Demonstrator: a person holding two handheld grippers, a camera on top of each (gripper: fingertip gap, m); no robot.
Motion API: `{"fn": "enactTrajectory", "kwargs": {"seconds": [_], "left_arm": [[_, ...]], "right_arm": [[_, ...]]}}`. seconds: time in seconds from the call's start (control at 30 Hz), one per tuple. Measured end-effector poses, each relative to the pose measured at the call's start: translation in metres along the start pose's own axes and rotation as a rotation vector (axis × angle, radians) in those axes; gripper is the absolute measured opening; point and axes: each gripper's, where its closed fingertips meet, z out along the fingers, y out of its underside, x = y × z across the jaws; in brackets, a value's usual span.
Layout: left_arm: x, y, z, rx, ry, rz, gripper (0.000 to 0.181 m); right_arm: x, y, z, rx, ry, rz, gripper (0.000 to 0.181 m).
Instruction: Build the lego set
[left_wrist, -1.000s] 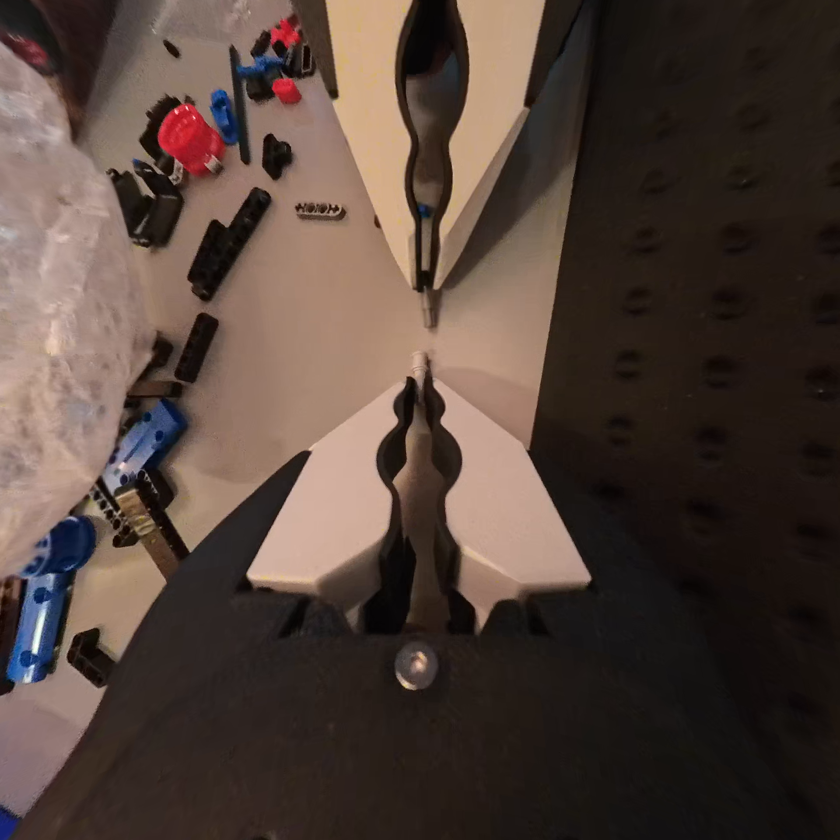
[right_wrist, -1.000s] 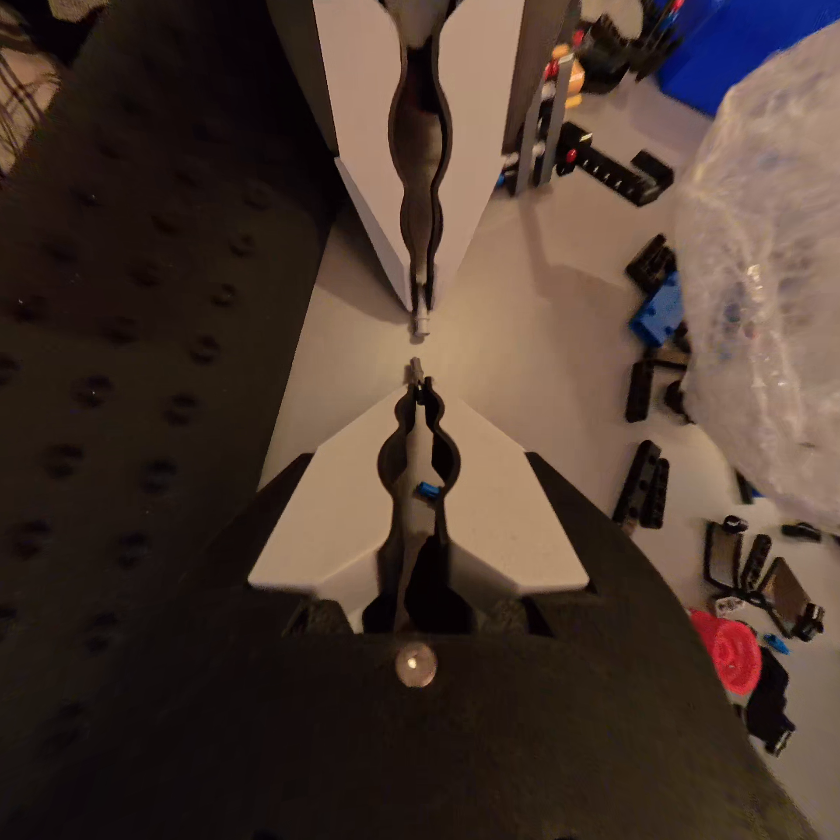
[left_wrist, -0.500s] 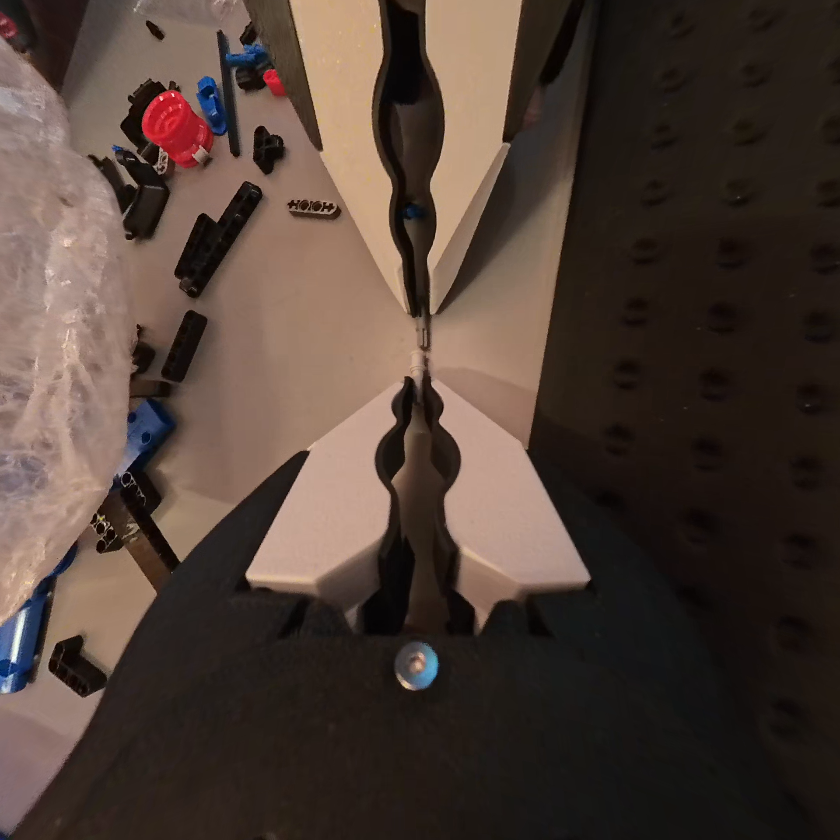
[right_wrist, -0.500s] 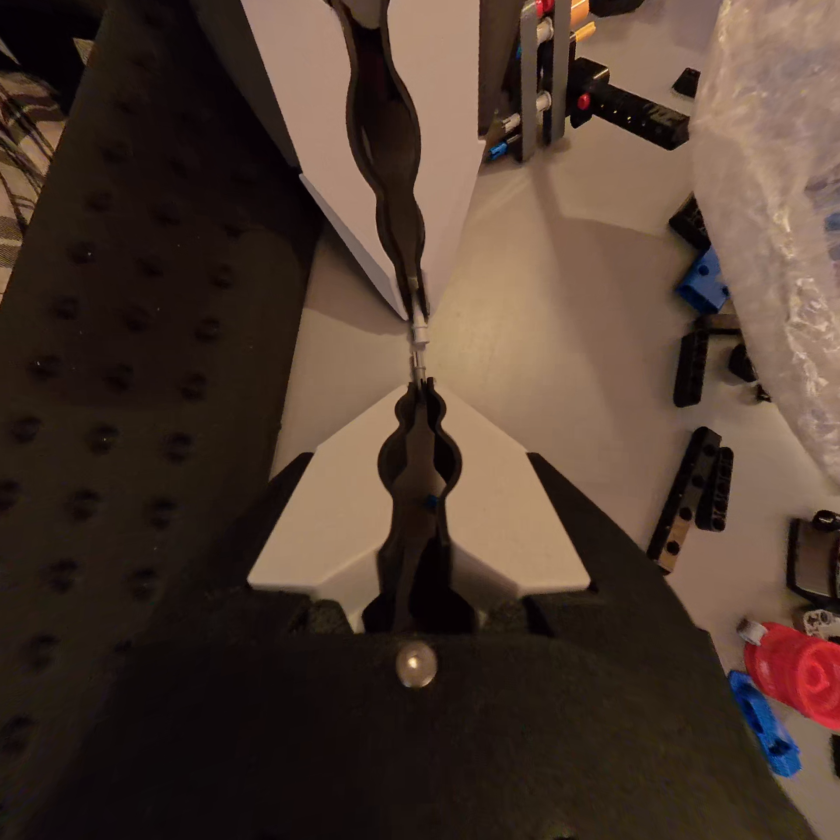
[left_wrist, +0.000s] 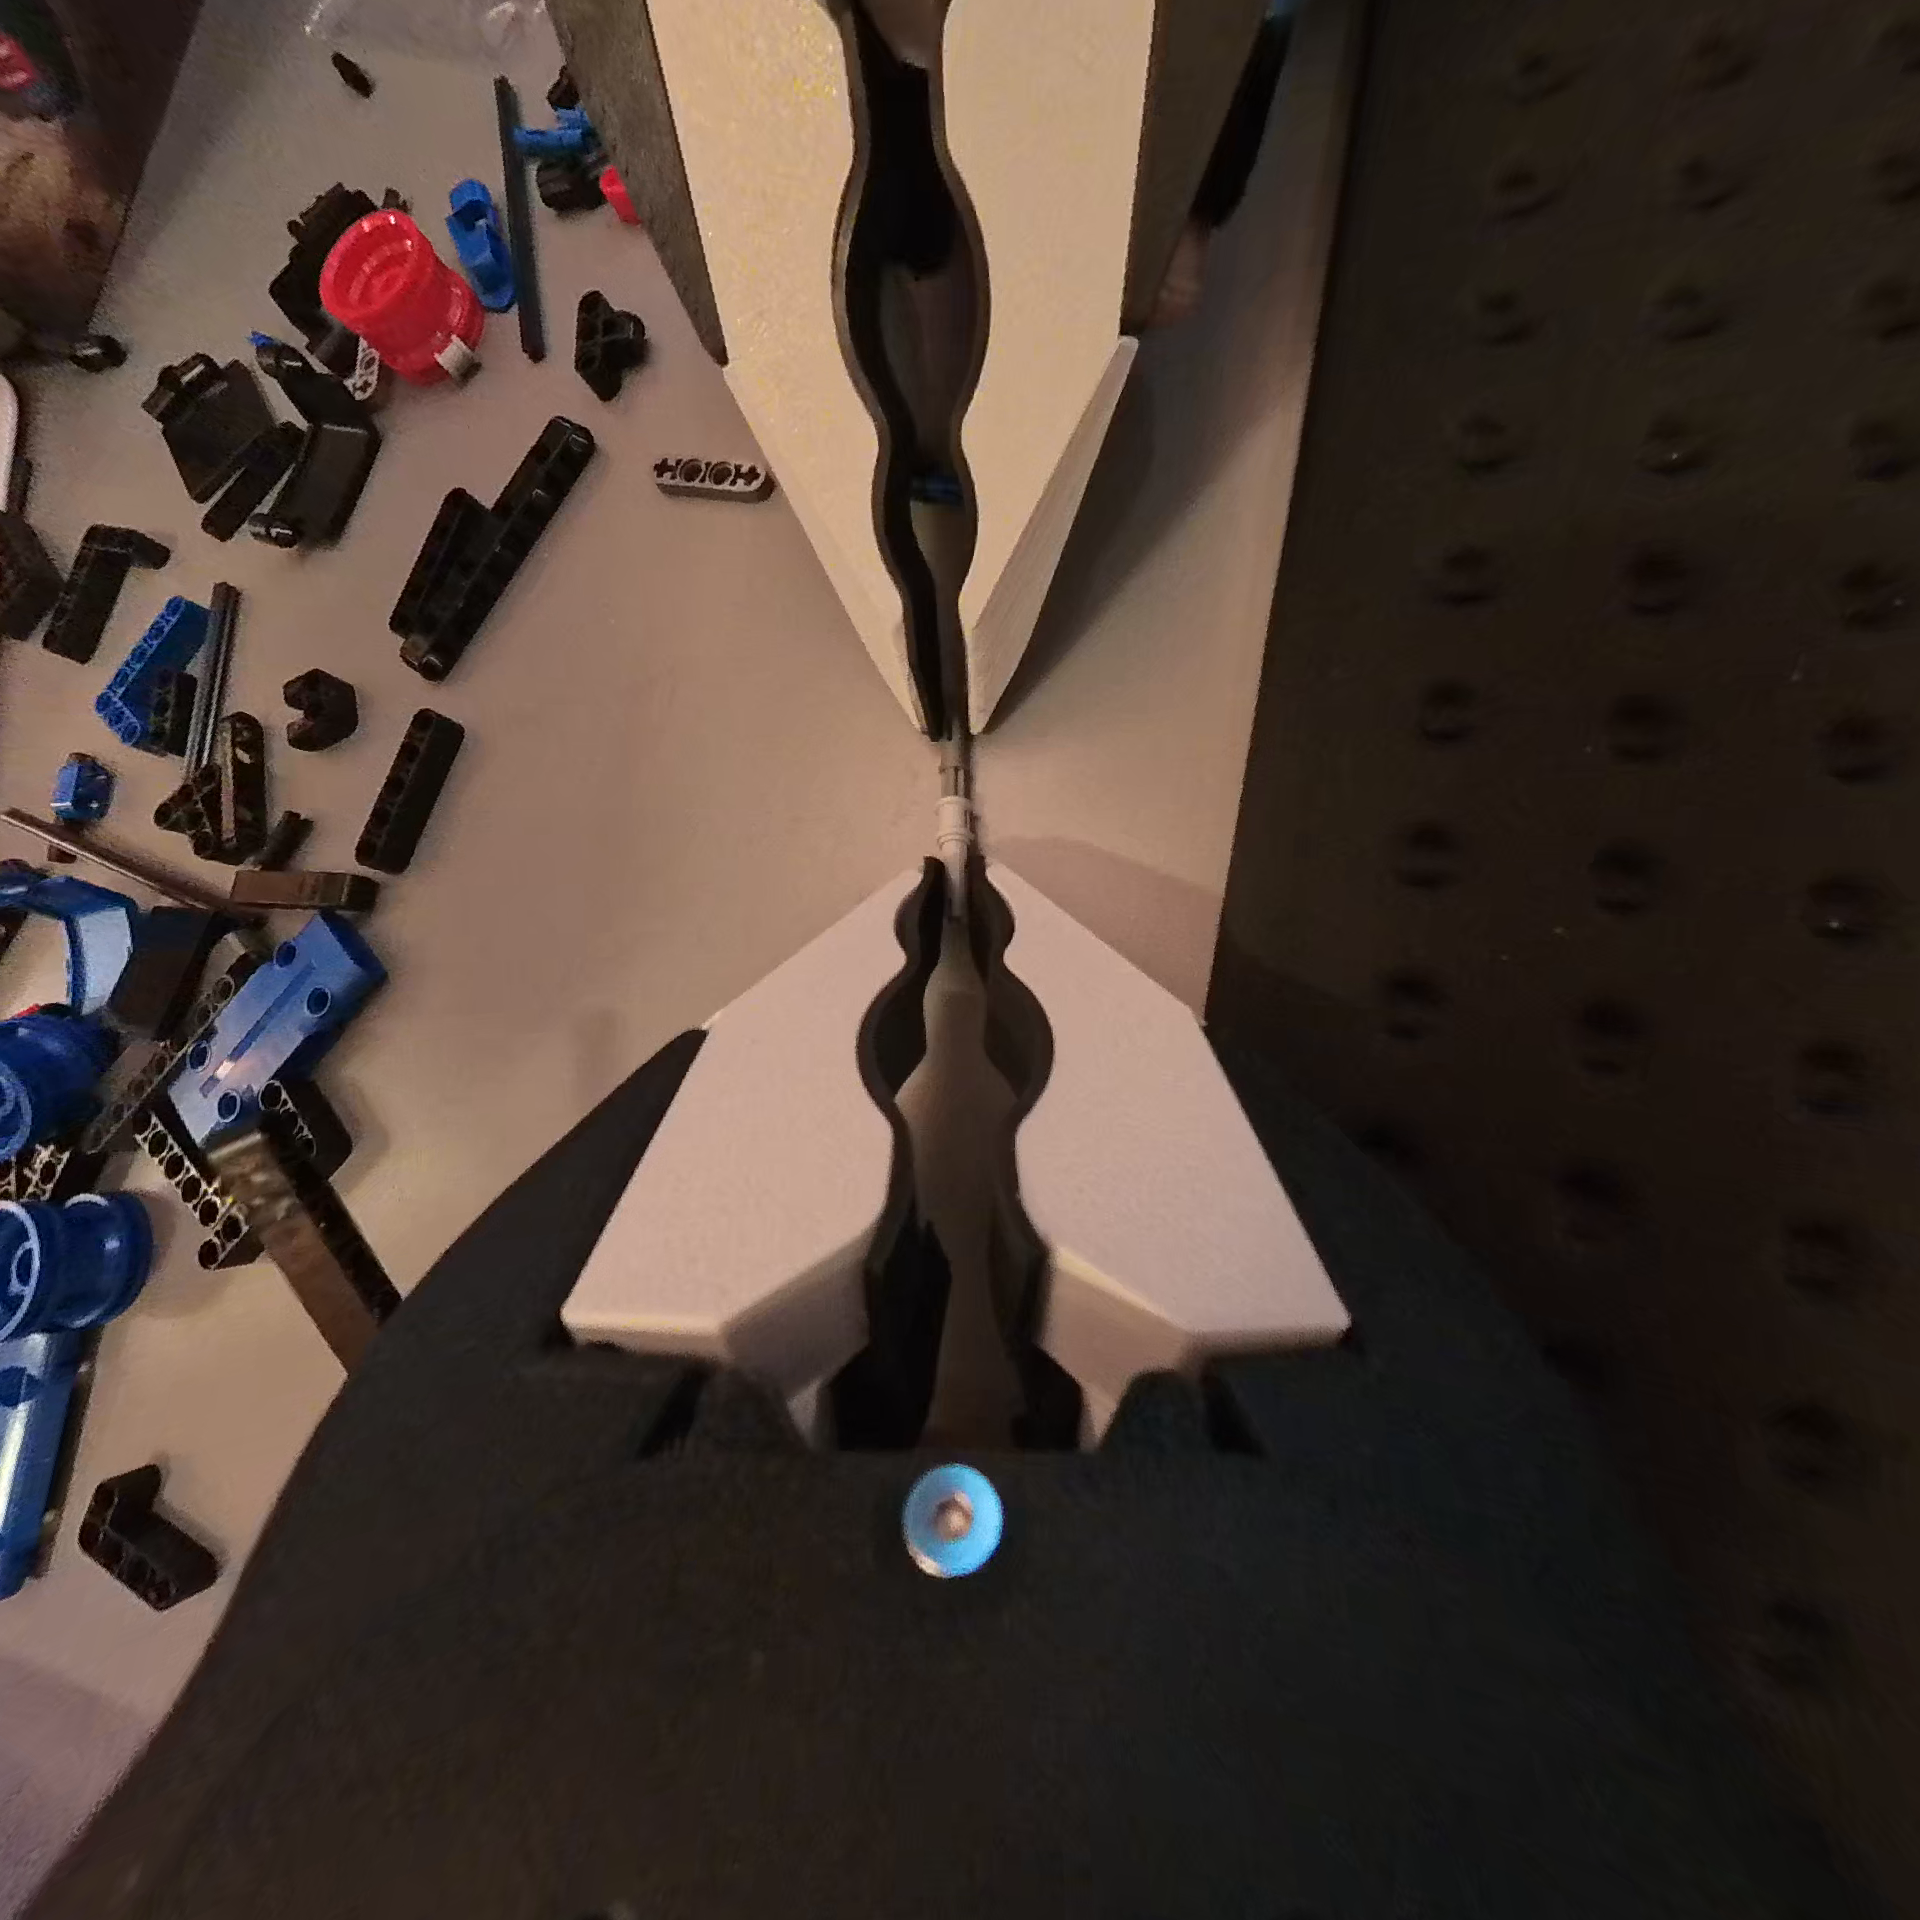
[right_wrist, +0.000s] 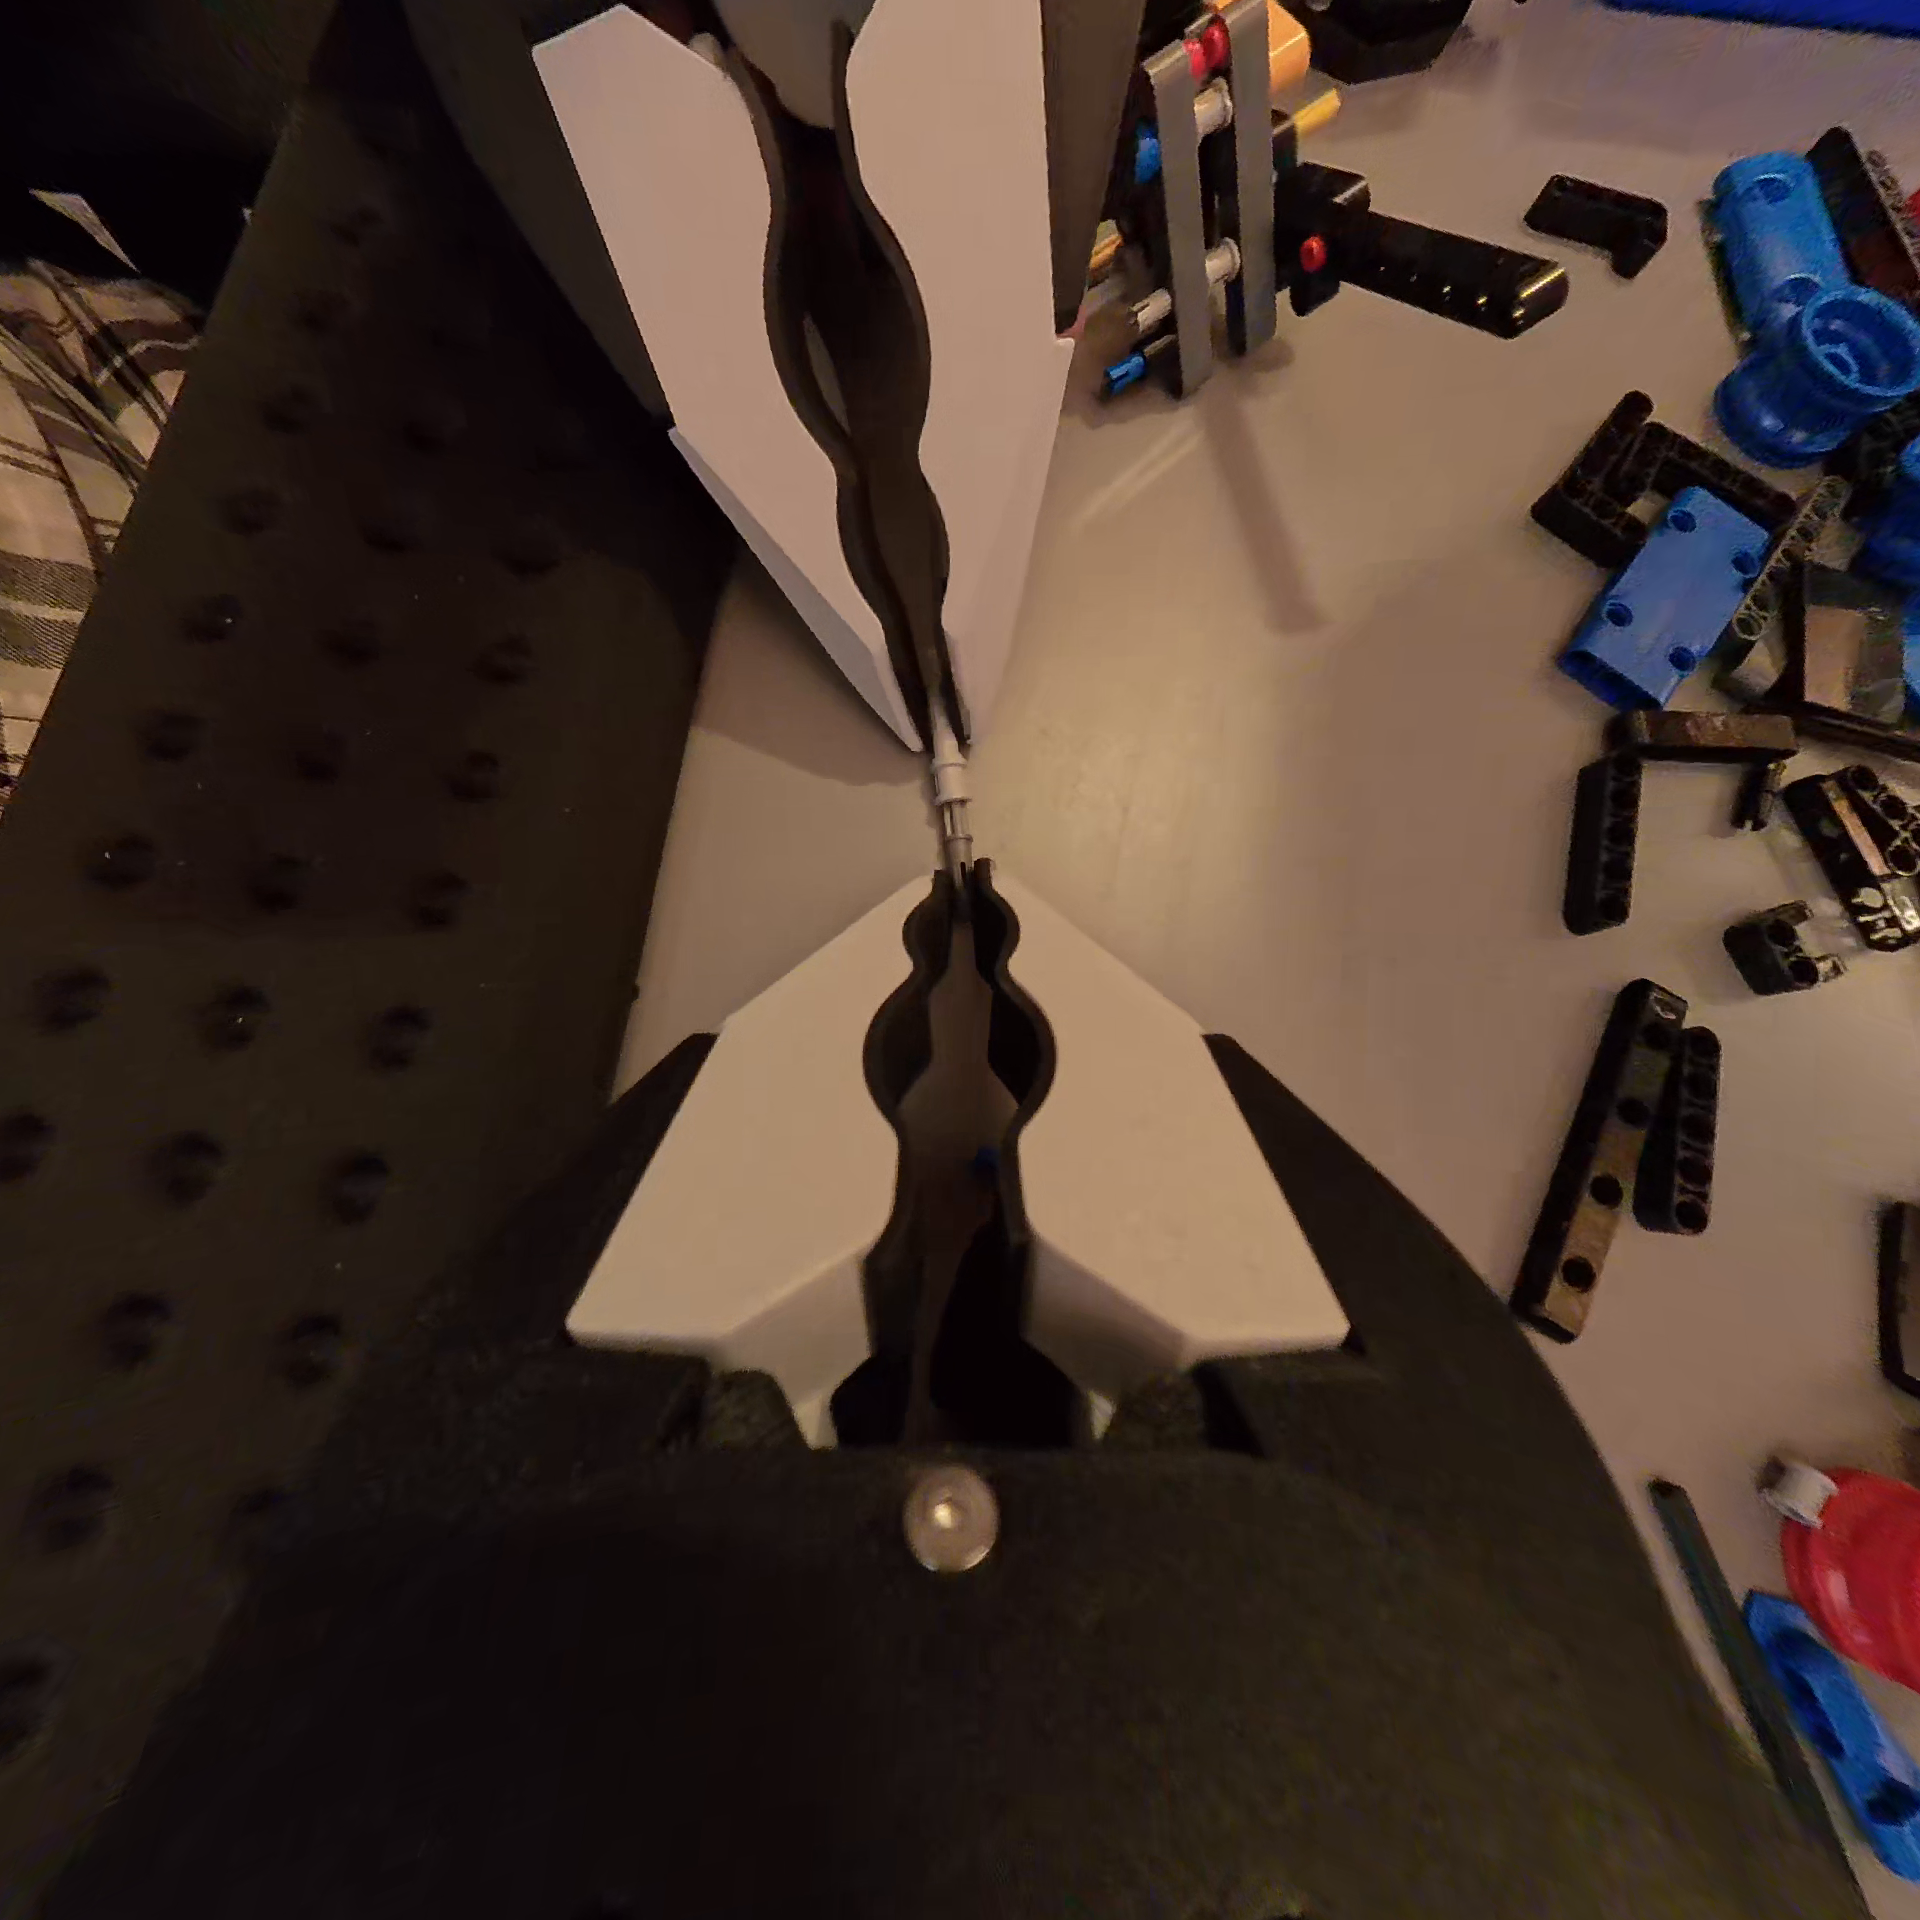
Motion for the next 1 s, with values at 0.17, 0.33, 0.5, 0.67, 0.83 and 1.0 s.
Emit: {"fn": "enactTrajectory", "kwargs": {"seconds": [0.17,0.33,0.5,0.67,0.83,1.0], "left_arm": [[0.0005,0.0004,0.0002,0.021,0.028,-0.037,0.003],[0.0006,0.0003,0.0002,0.034,0.038,-0.047,0.003],[0.0006,0.0002,0.0003,0.042,0.049,-0.061,0.003],[0.0006,0.0001,0.0007,0.043,0.053,-0.067,0.003],[0.0006,0.0000,0.0007,0.044,0.046,-0.065,0.003],[0.0005,-0.0002,0.0009,0.045,0.048,-0.062,0.003]], "right_arm": [[0.0000,-0.0003,0.0003,0.008,-0.005,-0.060,0.002],[0.0002,-0.0012,0.0009,0.018,-0.014,-0.131,0.001],[0.0017,-0.0018,0.0019,0.023,-0.013,-0.167,0.001],[0.0033,-0.0038,0.0042,0.023,-0.001,-0.192,0.001],[0.0013,-0.0050,0.0050,0.018,0.014,-0.159,0.001],[0.0007,-0.0078,0.0084,0.012,0.014,-0.142,0.001]]}}
